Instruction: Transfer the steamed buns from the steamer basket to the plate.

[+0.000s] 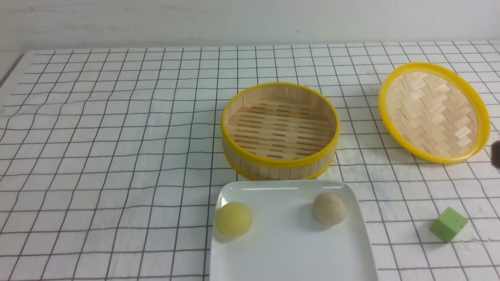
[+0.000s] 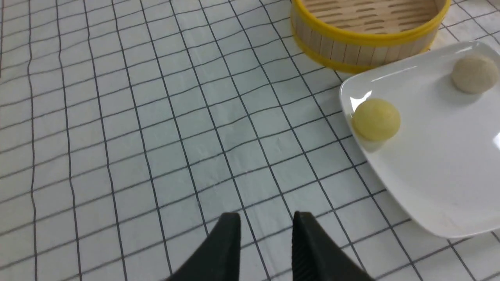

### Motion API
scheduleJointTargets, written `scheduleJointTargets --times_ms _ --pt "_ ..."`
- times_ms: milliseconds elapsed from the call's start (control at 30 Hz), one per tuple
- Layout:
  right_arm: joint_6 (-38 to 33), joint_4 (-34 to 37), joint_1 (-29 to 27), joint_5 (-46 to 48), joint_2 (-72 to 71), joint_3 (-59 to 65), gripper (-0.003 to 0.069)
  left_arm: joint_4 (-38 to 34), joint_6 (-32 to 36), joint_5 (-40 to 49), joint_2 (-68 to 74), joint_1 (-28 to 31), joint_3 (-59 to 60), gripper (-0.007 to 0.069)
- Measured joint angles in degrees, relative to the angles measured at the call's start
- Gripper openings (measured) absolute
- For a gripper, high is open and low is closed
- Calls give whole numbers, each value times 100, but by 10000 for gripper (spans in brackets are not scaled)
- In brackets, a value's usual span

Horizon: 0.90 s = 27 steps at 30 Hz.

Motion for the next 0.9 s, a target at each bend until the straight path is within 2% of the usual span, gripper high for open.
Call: scheduleJointTargets --times_ms 33,67,167,267,433,633,767,800,833,900 --pt "-595 440 0 -41 0 157 547 0 90 -476 5 0 220 226" --pt "-768 577 0 -54 0 199 547 0 109 -683 5 0 275 227" --pt "-2176 1926 5 -226 -27 574 547 117 204 -1616 5 0 620 233" --pt "-2679 2455 5 -407 -80 755 547 288 204 -1827 5 0 688 233" --pt "-2823 2653 5 -585 -263 967 547 620 204 -1895 5 0 691 235" --pt "-2054 2149 5 -668 -748 1016 547 837 204 -1802 5 0 698 236" --pt "-905 1139 5 -524 -1091 1016 547 856 204 -1674 5 0 698 236" --pt "-905 1078 5 -508 -1091 1016 547 856 204 -1665 5 0 698 236" --pt "-272 504 5 -361 -1234 1016 547 856 204 -1585 5 0 698 236" --pt "487 -128 5 -176 -1386 1021 547 856 204 -1517 5 0 698 236"
